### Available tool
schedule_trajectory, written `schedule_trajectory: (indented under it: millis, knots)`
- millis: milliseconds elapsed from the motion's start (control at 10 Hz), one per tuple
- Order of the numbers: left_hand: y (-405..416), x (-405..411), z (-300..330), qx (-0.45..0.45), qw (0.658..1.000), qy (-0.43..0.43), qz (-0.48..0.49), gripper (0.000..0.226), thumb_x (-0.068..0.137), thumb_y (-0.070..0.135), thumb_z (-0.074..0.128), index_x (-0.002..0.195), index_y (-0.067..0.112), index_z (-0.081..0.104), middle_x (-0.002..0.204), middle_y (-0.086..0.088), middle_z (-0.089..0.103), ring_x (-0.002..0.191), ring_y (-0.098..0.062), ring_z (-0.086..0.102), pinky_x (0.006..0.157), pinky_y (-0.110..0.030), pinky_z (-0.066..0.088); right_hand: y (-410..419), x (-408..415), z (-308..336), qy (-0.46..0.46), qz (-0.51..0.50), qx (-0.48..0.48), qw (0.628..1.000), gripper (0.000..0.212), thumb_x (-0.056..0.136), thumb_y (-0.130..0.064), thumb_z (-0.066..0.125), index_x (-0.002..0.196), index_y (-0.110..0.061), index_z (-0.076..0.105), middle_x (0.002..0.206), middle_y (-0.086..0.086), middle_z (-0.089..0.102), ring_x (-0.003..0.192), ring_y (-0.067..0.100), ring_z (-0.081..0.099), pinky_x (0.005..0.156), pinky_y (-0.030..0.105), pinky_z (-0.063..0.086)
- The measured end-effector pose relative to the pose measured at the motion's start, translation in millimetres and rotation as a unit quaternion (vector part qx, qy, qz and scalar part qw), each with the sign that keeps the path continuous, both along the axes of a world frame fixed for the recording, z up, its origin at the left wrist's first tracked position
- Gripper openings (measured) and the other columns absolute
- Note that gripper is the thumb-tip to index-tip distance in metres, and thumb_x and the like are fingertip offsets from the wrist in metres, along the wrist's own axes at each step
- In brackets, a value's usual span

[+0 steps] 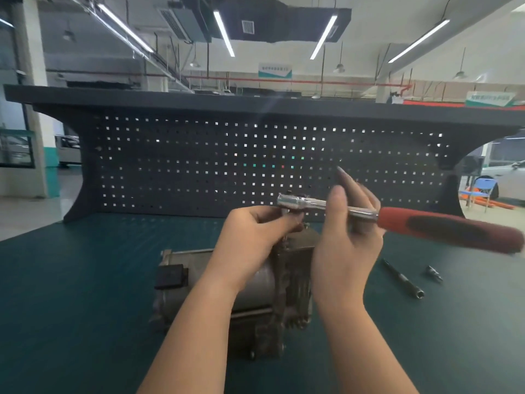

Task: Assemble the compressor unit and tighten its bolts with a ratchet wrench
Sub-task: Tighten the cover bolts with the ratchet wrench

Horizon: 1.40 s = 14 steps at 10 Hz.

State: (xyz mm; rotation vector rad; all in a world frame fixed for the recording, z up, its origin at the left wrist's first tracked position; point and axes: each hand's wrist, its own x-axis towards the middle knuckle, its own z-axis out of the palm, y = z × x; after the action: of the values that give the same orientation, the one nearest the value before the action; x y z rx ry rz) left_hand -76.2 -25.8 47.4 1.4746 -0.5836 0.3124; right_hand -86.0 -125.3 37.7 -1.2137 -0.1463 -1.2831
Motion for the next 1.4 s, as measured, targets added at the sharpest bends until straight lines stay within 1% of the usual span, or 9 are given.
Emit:
schedule_trajectory:
  millis: [100, 200, 400, 600, 700, 800, 900, 1200, 1400]
  knots:
    - [0.8, -2.4, -1.6, 0.027, 0.999, -0.020, 0.028, 0.027, 0.085, 0.030, 0.064, 0.071, 0.007, 0.069, 0.061, 0.013, 0.066, 0.055, 0.000, 0.052, 0.048, -0.008, 0.039, 22.8, -5.8, -2.9, -0.072, -0.174, -0.253, 0.949, 0.022, 0.094, -0.037, 0.049, 0.104, -0.040, 0.069, 0.115, -0.021, 0.058, 0.118, 0.014, 0.039, 0.099, 0.046, 0.034]
    - [0.7, -3.5, -3.2, 0.050, 0.998, -0.012, 0.043, 0.029, 0.087, 0.025, 0.062, 0.060, 0.016, 0.066, 0.054, 0.013, 0.061, 0.050, 0.000, 0.048, 0.044, -0.012, 0.037, 28.1, -3.0, -2.7, -0.022, -0.166, -0.253, 0.953, 0.022, 0.091, -0.038, 0.048, 0.094, -0.038, 0.069, 0.109, -0.022, 0.060, 0.117, 0.009, 0.036, 0.099, 0.051, 0.031]
    - [-3.9, 0.9, -1.3, 0.013, 0.998, 0.007, 0.057, 0.011, 0.083, 0.018, 0.074, 0.074, 0.015, 0.078, 0.070, 0.000, 0.075, 0.066, -0.006, 0.069, 0.063, -0.016, 0.053, -16.8, 10.9, 0.8, 0.084, 0.144, 0.117, 0.979, 0.020, 0.090, -0.030, 0.055, 0.102, -0.027, 0.071, 0.117, -0.004, 0.065, 0.105, 0.003, 0.059, 0.098, 0.033, 0.046]
    - [-3.9, -13.8, -5.4, 0.033, 0.994, 0.030, 0.101, 0.020, 0.087, -0.010, 0.062, 0.098, 0.008, 0.062, 0.106, -0.031, 0.062, 0.081, -0.002, 0.065, 0.075, -0.020, 0.054, 19.2, -4.6, -5.2, -0.074, -0.181, -0.284, 0.939, 0.033, 0.099, -0.047, 0.035, 0.115, -0.035, 0.061, 0.120, -0.021, 0.053, 0.122, 0.005, 0.035, 0.103, 0.043, 0.030]
    - [-5.8, -17.6, -9.3, 0.221, 0.927, -0.061, 0.295, 0.043, 0.080, -0.033, 0.045, 0.116, -0.010, 0.044, 0.114, -0.035, 0.047, 0.089, -0.011, 0.060, 0.081, -0.018, 0.053, 31.3, -4.8, -6.0, -0.081, -0.205, -0.333, 0.917, 0.031, 0.094, -0.045, 0.045, 0.111, -0.031, 0.067, 0.127, -0.028, 0.046, 0.121, 0.011, 0.036, 0.102, 0.041, 0.023]
    - [-3.6, -5.3, 2.6, 0.062, 0.997, 0.039, 0.039, 0.022, 0.091, 0.005, 0.063, 0.075, 0.012, 0.076, 0.072, -0.001, 0.074, 0.059, 0.004, 0.057, 0.056, -0.010, 0.044, 9.1, -1.1, 0.0, -0.023, -0.138, -0.158, 0.978, 0.022, 0.086, -0.037, 0.047, 0.093, -0.037, 0.068, 0.108, -0.025, 0.057, 0.111, 0.007, 0.046, 0.099, 0.042, 0.036]
    - [-2.8, -0.1, -0.5, 0.066, 0.997, -0.007, 0.047, 0.009, 0.085, 0.018, 0.073, 0.083, 0.012, 0.079, 0.078, 0.003, 0.077, 0.077, -0.007, 0.072, 0.071, -0.022, 0.053, -13.8, 8.2, 4.4, 0.074, 0.176, 0.150, 0.970, 0.022, 0.089, -0.027, 0.051, 0.100, -0.033, 0.069, 0.105, -0.017, 0.064, 0.097, -0.004, 0.057, 0.098, 0.035, 0.045]
    - [5.7, -2.1, -4.0, 0.050, 0.997, -0.023, 0.047, 0.034, 0.084, 0.035, 0.061, 0.069, 0.006, 0.071, 0.064, -0.005, 0.068, 0.062, -0.011, 0.054, 0.050, -0.017, 0.040, 25.5, -1.3, -0.8, -0.035, -0.242, -0.279, 0.929, 0.030, 0.092, -0.055, 0.044, 0.114, -0.046, 0.060, 0.116, -0.019, 0.055, 0.113, 0.015, 0.040, 0.099, 0.043, 0.027]
    - [2.2, 7.8, -3.4, 0.002, 1.000, 0.001, 0.008, 0.009, 0.086, 0.015, 0.070, 0.084, 0.012, 0.079, 0.084, -0.002, 0.078, 0.082, -0.008, 0.072, 0.077, -0.017, 0.053, -20.0, 6.0, 3.3, 0.118, 0.101, 0.097, 0.983, 0.023, 0.084, -0.045, 0.061, 0.103, -0.035, 0.068, 0.120, -0.008, 0.061, 0.108, 0.000, 0.056, 0.094, 0.026, 0.043]
